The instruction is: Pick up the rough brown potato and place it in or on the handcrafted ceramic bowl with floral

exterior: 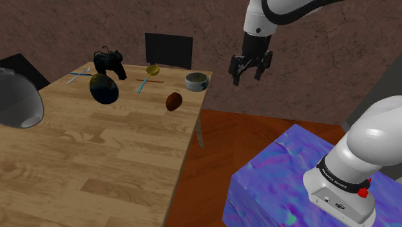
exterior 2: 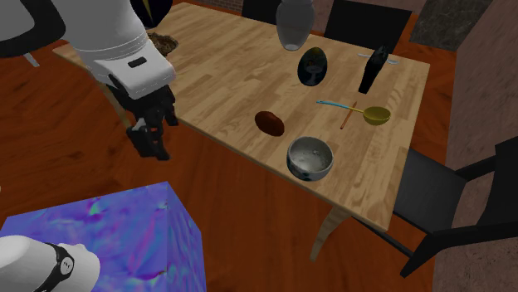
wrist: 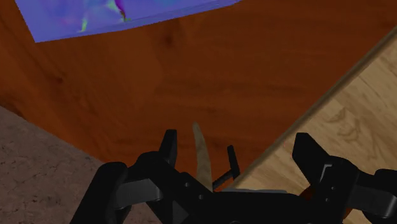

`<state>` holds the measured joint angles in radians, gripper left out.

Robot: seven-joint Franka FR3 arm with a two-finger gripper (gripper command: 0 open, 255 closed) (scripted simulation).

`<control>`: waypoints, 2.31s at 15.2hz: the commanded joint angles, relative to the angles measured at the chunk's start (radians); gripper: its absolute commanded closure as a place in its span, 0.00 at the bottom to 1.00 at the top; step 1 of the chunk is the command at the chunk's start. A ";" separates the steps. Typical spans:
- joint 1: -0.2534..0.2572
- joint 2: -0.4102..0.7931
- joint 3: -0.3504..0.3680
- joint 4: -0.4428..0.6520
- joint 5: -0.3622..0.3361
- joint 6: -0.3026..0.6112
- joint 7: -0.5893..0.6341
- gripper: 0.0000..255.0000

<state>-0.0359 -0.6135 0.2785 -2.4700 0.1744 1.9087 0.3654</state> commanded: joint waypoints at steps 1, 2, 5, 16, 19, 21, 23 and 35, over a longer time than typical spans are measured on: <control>-0.007 0.050 0.030 0.011 0.024 0.061 0.065 0.00; -0.012 0.080 0.047 0.016 0.033 0.097 0.096 0.00; -0.028 0.176 0.094 0.040 0.051 0.201 0.191 0.00; -0.096 0.593 0.229 0.237 -0.070 0.529 0.597 0.00; -0.089 0.715 0.228 0.319 -0.156 0.590 0.728 0.00; -0.072 0.793 0.213 0.380 -0.214 0.621 0.814 0.00; -0.047 0.869 0.188 0.446 -0.265 0.646 0.892 0.00; 0.016 1.024 0.128 0.535 -0.356 0.722 0.989 0.00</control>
<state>-0.0228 0.4056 0.4080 -1.9389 -0.1792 2.6299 1.3523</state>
